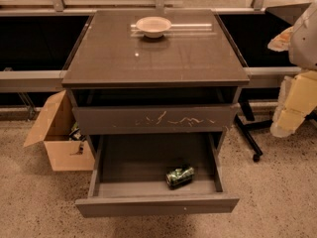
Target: Pick green can from middle drawer and place on counter
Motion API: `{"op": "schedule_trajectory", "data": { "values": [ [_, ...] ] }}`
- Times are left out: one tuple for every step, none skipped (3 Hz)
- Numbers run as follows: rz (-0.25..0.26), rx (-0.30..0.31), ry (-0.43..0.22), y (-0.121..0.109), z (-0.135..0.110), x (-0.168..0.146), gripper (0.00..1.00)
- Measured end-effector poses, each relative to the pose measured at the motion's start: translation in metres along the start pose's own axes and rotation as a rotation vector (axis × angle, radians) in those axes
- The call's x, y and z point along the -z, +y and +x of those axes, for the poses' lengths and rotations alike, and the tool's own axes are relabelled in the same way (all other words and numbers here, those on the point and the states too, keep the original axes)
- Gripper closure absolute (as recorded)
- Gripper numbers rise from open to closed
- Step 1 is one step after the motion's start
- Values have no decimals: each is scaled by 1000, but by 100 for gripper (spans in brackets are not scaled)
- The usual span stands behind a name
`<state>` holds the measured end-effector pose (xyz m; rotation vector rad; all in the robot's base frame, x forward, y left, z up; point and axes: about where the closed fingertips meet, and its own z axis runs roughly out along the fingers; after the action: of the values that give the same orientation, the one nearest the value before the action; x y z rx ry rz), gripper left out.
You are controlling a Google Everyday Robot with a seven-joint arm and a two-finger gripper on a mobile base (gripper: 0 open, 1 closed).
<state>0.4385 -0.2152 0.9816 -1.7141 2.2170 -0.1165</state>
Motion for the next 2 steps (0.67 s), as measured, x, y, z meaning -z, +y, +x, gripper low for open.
{"op": "schedule_trajectory", "data": {
  "values": [
    [0, 0, 0, 0, 0, 0, 0],
    [-34, 16, -49, 6, -11, -26, 0]
  ]
}}
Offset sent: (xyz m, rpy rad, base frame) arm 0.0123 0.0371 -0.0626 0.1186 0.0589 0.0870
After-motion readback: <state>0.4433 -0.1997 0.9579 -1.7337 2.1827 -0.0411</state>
